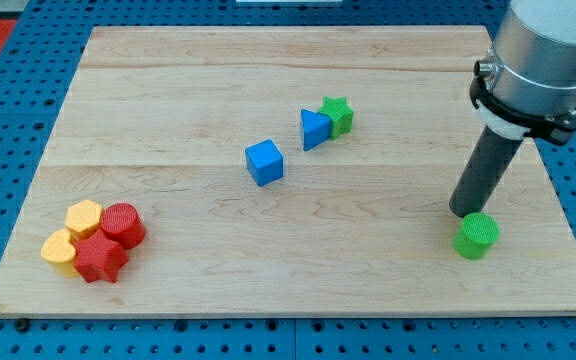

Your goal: Move the blue cube closer to the green circle

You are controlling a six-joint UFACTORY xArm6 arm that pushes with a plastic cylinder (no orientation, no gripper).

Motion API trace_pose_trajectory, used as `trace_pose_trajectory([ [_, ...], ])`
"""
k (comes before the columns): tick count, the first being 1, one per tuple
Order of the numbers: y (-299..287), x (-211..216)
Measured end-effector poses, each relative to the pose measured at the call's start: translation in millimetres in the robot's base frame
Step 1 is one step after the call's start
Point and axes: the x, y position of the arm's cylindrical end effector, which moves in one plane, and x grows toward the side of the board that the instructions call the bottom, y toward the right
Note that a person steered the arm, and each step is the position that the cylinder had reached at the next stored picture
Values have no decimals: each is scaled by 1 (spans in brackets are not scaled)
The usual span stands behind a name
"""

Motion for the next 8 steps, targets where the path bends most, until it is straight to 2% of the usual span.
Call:
trace_pose_trajectory([
  [1,0,1],
  [2,-31,5],
  [4,-143,21],
  [5,-223,18],
  [6,-285,-17],
  [7,-305,-71],
  [8,-279,-99],
])
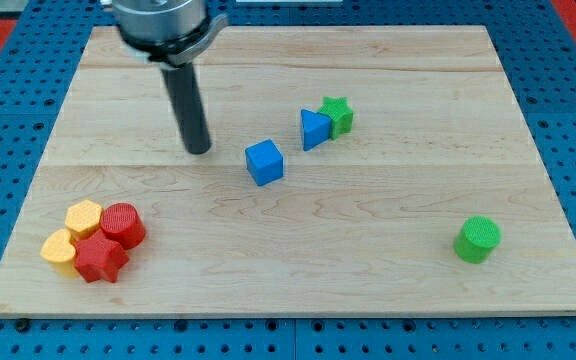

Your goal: Move the blue cube closer to the green circle

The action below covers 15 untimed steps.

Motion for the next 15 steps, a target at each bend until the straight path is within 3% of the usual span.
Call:
trace_pose_trajectory([
  [4,84,56],
  [5,86,23],
  [6,104,24],
  [8,105,94],
  [11,139,124],
  [15,177,103],
])
